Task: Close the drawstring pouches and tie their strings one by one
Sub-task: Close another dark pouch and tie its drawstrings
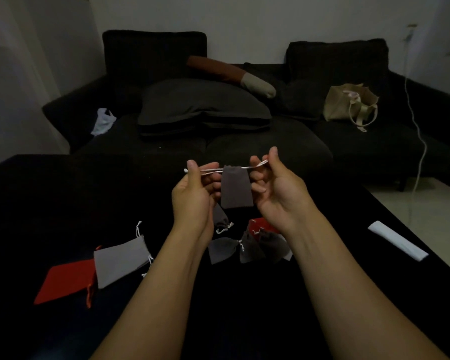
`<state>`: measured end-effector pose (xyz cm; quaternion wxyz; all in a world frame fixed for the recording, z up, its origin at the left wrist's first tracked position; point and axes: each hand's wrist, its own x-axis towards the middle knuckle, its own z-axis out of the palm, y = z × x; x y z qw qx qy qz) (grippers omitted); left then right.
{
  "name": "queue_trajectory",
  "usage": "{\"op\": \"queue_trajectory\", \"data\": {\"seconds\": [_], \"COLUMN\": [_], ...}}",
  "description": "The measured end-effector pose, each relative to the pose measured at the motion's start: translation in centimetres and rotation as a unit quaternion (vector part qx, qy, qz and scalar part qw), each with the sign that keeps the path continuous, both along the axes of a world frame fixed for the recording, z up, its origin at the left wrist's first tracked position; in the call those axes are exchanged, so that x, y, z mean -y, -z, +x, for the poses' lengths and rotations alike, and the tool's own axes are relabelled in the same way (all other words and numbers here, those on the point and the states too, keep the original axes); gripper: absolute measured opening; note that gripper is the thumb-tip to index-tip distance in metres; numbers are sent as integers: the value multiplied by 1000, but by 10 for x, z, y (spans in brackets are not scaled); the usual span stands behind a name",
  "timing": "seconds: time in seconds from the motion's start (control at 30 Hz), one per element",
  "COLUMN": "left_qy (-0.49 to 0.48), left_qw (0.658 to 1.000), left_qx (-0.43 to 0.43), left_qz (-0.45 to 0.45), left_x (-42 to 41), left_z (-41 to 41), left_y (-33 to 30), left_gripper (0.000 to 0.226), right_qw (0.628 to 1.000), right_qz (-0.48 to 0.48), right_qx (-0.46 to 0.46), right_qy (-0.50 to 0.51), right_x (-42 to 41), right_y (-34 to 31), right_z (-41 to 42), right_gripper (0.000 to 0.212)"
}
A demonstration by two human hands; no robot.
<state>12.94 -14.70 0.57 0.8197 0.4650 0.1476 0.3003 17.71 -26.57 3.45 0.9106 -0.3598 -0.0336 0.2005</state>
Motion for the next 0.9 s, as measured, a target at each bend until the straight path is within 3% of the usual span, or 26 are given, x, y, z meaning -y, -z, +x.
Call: {"op": "queue_trajectory", "data": {"seconds": [0.2, 0.4, 0.53, 0.9], "left_qy": [-58, -35, 54, 44], "left_qw": [997, 994, 996, 992], "left_qx": [35, 30, 49, 13], "left_qz": [-39, 100, 59, 116], "left_x": [-4, -7, -1, -6], "left_z": [0, -3, -9, -10], "left_y": [-6, -7, -11, -7], "left_gripper": [47, 66, 47, 22], "right_qw": [993, 982, 980, 972], "right_qz": [-60, -128, -138, -118], "right_qx": [65, 129, 145, 165], "right_qy": [84, 56, 5, -119], "right_x": [1, 0, -1, 15], "right_y": [2, 0, -2, -10], "right_z": [5, -1, -7, -7], "right_gripper": [26, 25, 22, 26]}}
